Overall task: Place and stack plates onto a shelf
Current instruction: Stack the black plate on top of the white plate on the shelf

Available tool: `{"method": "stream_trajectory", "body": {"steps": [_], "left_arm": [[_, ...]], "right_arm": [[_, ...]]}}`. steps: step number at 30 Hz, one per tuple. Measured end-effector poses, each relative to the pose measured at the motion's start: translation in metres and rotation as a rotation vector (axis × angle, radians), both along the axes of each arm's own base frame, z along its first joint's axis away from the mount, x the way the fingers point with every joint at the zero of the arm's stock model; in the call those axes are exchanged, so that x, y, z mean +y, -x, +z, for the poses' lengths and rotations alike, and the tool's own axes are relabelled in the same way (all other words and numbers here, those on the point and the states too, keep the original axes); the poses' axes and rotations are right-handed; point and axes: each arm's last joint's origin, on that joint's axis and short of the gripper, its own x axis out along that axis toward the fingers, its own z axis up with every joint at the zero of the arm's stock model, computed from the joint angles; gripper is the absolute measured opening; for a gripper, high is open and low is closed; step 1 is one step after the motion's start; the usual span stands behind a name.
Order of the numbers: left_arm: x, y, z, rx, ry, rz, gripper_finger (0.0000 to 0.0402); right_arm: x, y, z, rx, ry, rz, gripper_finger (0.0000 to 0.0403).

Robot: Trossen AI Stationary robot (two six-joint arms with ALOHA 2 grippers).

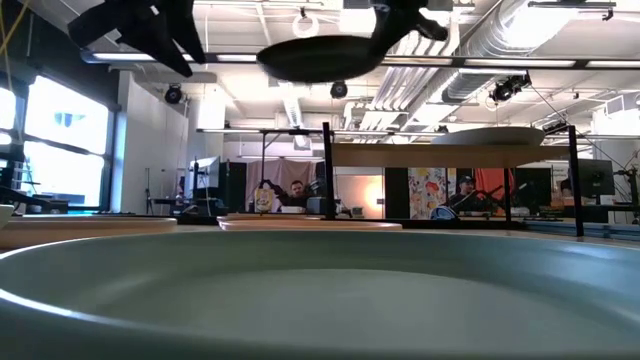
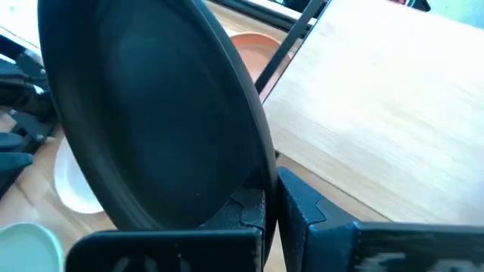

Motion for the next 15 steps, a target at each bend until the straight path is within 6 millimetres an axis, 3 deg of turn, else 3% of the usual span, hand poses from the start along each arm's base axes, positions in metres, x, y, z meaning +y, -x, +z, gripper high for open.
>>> {"method": "stream_trajectory", "body": {"steps": [15], "left_arm": [[0.001, 0.0, 0.0, -0.152, 0.105, 0.14, 0.0145]], "right_arm": [[-0.019, 0.107, 0.044, 0.024, -0.006, -0.186, 0.0]]}}
